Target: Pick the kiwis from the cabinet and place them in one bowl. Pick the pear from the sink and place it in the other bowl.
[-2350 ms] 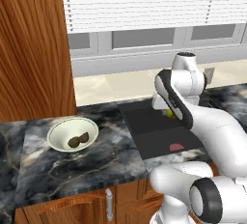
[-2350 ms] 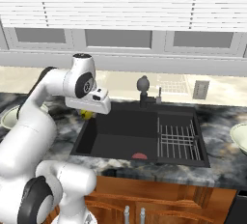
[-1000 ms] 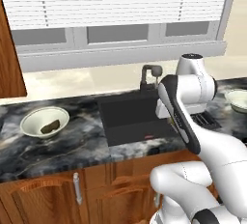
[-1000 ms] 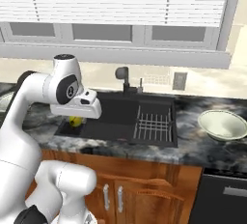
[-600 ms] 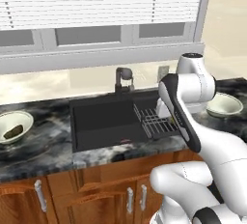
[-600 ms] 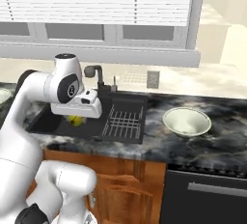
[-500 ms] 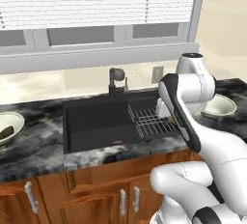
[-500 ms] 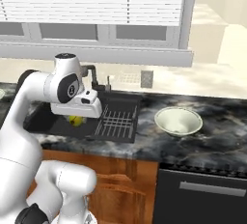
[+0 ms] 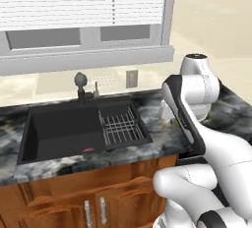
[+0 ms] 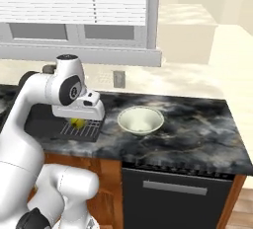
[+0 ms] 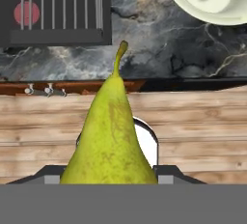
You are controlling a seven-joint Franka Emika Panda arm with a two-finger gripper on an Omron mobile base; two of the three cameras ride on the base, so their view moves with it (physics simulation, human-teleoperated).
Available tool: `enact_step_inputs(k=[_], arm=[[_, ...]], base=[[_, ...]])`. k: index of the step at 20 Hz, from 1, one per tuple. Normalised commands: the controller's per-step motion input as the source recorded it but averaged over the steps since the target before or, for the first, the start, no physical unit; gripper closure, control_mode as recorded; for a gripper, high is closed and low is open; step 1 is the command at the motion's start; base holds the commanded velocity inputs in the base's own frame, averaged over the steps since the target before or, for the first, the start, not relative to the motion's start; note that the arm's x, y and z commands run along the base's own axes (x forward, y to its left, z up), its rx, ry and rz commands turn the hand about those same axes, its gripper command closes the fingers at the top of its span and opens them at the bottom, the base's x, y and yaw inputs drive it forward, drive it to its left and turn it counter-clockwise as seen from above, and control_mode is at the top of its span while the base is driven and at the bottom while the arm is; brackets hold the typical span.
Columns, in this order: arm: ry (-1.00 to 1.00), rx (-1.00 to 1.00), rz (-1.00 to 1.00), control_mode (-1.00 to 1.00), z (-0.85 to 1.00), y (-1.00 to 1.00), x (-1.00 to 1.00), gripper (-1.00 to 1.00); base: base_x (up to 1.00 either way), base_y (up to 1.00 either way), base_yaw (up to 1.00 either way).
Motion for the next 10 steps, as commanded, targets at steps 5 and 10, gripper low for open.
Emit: enact_step_inputs(k=[5,10], arm=[[0.00,0.00,0.00,1.00,0.00,0.00,0.00,1.00],[0.00,0.00,0.00,1.00,0.00,0.00,0.00,1.00]], base=[[0.12,-0.57,0.00],[0.22,-0.53,-0.02]])
